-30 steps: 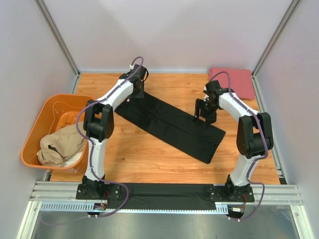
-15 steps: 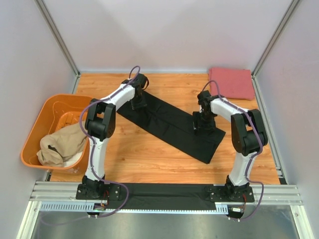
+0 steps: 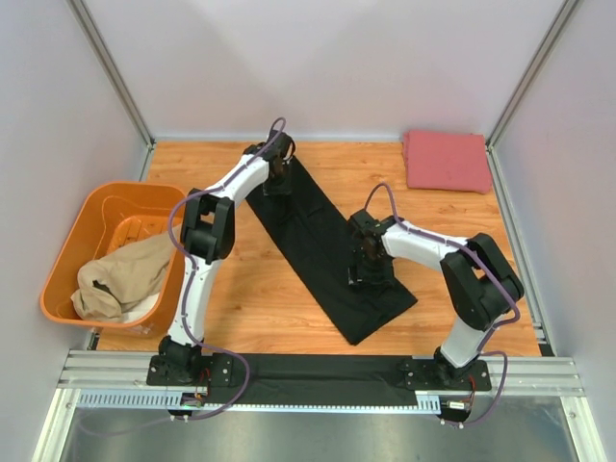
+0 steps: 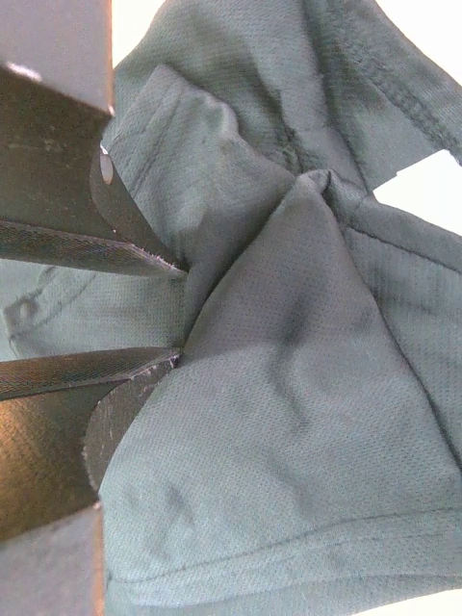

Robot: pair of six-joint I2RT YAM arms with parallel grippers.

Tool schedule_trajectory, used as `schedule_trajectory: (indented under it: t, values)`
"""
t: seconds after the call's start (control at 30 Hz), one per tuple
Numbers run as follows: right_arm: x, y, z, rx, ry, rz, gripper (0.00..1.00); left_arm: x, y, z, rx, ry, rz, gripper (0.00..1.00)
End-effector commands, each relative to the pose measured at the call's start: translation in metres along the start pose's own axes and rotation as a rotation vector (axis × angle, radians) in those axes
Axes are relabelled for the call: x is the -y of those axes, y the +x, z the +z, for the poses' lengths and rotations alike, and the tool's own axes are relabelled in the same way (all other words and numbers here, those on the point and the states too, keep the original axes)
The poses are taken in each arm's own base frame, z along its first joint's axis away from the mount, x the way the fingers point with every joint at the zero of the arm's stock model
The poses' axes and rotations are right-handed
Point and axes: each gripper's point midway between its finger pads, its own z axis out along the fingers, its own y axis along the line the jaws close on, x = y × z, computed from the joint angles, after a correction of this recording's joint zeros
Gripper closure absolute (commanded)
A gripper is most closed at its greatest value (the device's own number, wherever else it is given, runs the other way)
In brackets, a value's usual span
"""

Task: Fold and stack the t-shirts
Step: Fold the tshirt

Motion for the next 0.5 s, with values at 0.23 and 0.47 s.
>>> schedule_trajectory:
  t: [0.23, 0.47]
  values:
    - [-0.123, 0.027, -0.010, -0.095, -0.350, 0.092, 0.33, 0.063, -0.032, 0.024, 0.095, 0.341, 0.159, 0.56]
    - [-0.140, -0.009, -0.058, 0.036, -0.413, -0.046, 0.33, 0.052, -0.066, -0.054, 0.223, 0.298, 0.253, 0.52]
